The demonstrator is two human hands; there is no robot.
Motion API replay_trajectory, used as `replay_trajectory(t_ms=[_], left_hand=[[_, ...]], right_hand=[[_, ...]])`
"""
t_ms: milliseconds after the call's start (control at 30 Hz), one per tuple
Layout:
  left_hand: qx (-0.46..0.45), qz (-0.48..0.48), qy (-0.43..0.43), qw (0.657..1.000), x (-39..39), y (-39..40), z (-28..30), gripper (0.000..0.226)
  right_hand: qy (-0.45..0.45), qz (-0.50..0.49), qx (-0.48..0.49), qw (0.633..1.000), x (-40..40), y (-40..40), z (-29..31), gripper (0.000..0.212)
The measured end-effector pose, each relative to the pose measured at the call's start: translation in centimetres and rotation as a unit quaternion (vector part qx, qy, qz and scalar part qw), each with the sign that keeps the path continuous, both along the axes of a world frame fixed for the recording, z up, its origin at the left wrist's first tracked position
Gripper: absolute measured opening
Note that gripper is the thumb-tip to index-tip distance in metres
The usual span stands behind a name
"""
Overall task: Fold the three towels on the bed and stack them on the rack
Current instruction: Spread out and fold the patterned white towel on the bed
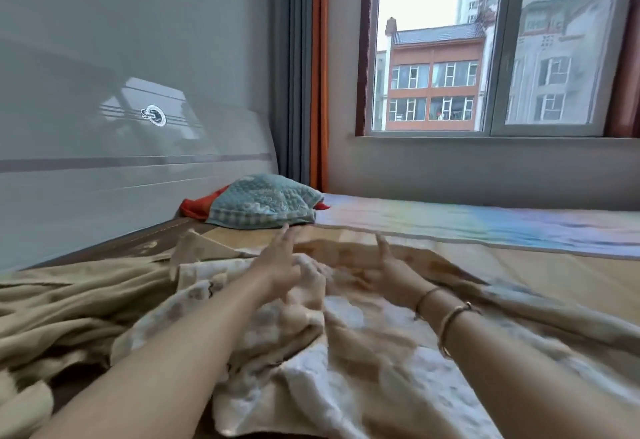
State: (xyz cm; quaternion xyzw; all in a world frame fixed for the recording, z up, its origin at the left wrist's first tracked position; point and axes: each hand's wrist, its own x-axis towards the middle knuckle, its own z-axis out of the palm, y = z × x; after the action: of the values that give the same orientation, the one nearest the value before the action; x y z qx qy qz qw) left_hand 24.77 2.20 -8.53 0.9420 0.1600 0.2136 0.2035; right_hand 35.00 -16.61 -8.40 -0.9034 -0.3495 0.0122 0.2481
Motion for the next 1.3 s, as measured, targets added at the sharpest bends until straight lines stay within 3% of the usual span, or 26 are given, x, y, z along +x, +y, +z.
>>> replay_trajectory(t_ms=[100, 233, 333, 467, 600, 667, 767, 867, 933, 1033, 1200, 1300], left_hand=[[0.026, -0.042, -0.052, 0.997, -2.2, -2.1, -2.1, 0.044], [0.076, -0.14, -0.11, 0.981, -7.2, -7.2, -2.6, 0.029], [0.099, -0.176, -0.03, 0.979, -11.8, -10.4, -3.1, 0.03], [0.101, -0.141, 0.193, 0.966, -15.3, -11.4, -4.0, 0.044], [0.192, -0.052, 0.16, 0.967, -17.1, -12.1, -3.7, 0.026], [0.246, -0.008, 0.167, 0.955, -18.0, -12.5, -3.4, 0.02], [0.252, 0.004, 0.157, 0.955, -20.2, -12.6, -2.7, 0.021], [0.237, -0.041, 0.108, 0.965, -23.6, -12.8, -1.4, 0.037], [0.265, -0.066, 0.149, 0.95, -26.4, -12.8, -0.8, 0.063], [0.27, -0.059, 0.166, 0.947, -29.1, -12.0, -1.1, 0.055], [0.231, 0.121, 0.005, 0.965, -30.6, -12.0, -1.5, 0.048], [0.152, 0.197, -0.034, 0.968, -31.2, -9.9, -0.9, 0.04]], right_hand=[[-0.049, 0.03, -0.037, 0.998, -2.9, -2.9, -2.1, 0.053], [-0.048, 0.056, 0.06, 0.995, -7.8, -7.6, -4.4, 0.039], [-0.049, 0.074, 0.074, 0.993, -12.7, -11.6, -4.7, 0.035], [-0.108, 0.103, -0.082, 0.985, -18.2, -14.6, -4.5, 0.044], [-0.182, 0.063, -0.144, 0.971, -20.9, -14.9, -4.3, 0.04], [-0.189, 0.044, -0.149, 0.97, -21.7, -14.5, -4.1, 0.028], [-0.144, 0.054, -0.06, 0.986, -23.3, -14.1, -3.4, 0.005], [-0.017, 0.056, 0.013, 0.998, -24.9, -14.5, -2.6, 0.018], [0.044, 0.062, 0.016, 0.997, -26.2, -14.7, -1.9, 0.019], [0.1, 0.066, -0.011, 0.993, -27.9, -15.0, -1.5, 0.022], [0.129, 0.065, -0.06, 0.988, -30.3, -15.0, -2.0, 0.025], [0.127, 0.059, -0.063, 0.988, -30.6, -15.6, -2.2, 0.03]])
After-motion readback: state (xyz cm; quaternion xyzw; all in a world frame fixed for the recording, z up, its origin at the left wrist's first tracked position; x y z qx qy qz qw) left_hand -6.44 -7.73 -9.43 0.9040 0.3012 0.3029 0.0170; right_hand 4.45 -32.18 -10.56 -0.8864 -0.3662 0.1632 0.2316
